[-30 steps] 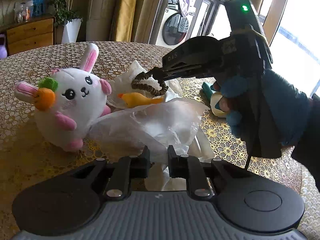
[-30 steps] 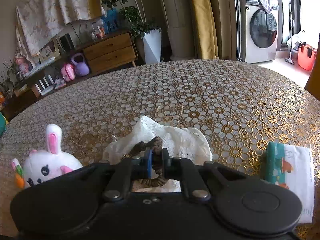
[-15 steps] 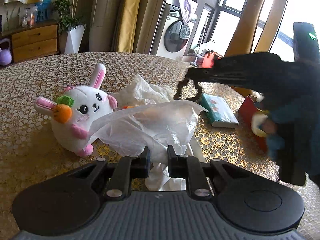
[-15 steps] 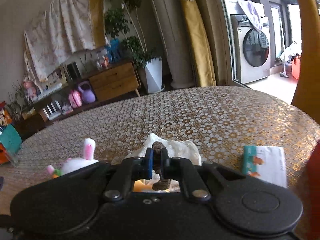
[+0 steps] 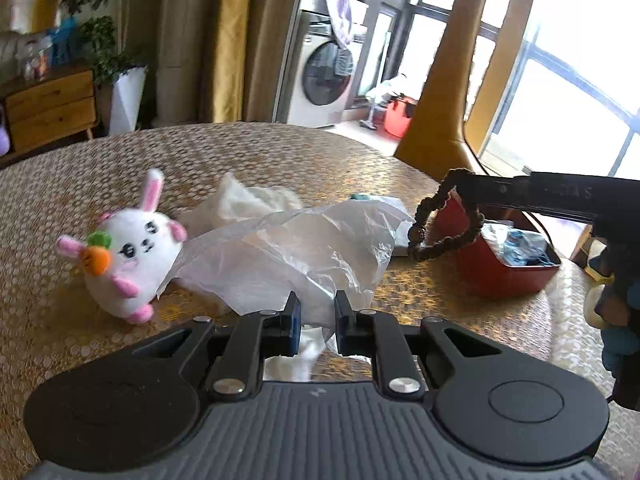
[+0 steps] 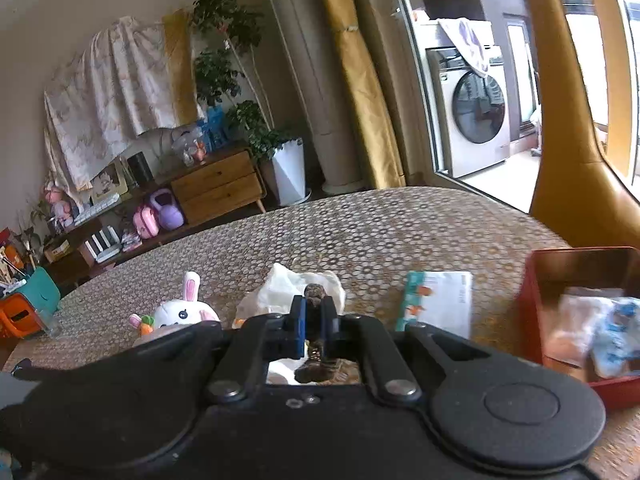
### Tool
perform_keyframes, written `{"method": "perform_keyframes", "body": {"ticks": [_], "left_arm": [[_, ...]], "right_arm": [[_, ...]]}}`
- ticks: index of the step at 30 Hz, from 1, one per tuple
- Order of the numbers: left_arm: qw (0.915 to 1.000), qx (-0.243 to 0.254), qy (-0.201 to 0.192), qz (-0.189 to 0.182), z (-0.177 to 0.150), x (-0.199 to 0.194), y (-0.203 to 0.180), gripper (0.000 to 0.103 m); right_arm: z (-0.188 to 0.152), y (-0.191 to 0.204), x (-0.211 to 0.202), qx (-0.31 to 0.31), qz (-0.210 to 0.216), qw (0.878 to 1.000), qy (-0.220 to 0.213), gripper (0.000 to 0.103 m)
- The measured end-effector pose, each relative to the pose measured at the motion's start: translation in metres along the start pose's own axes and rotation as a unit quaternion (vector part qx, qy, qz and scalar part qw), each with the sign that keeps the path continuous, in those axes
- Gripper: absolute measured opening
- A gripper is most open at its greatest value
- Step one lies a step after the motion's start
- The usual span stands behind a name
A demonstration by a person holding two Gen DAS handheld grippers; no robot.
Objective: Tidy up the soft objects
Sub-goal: 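Carry the plastic bag and brown loop over the red tin with both tools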
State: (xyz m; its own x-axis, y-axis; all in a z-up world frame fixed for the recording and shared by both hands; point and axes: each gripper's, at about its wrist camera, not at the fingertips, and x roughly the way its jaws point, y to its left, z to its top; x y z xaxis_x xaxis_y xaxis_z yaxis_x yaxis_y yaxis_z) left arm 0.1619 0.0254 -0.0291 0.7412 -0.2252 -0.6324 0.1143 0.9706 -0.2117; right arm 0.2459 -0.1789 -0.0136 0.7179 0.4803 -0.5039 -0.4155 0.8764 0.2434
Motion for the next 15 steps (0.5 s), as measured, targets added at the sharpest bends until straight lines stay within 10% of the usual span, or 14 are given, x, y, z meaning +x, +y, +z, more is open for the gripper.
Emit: {"method": "perform_keyframes", "body": {"ticks": [15], "left_arm": [[0.9974, 0.055, -0.001, -0.047, 0.028, -0.003, -0.093, 0.016]], "right_arm": [[-0.008, -0.056, -0.093, 0.025, -0.047, 0.997, -0.056, 0.006]]}}
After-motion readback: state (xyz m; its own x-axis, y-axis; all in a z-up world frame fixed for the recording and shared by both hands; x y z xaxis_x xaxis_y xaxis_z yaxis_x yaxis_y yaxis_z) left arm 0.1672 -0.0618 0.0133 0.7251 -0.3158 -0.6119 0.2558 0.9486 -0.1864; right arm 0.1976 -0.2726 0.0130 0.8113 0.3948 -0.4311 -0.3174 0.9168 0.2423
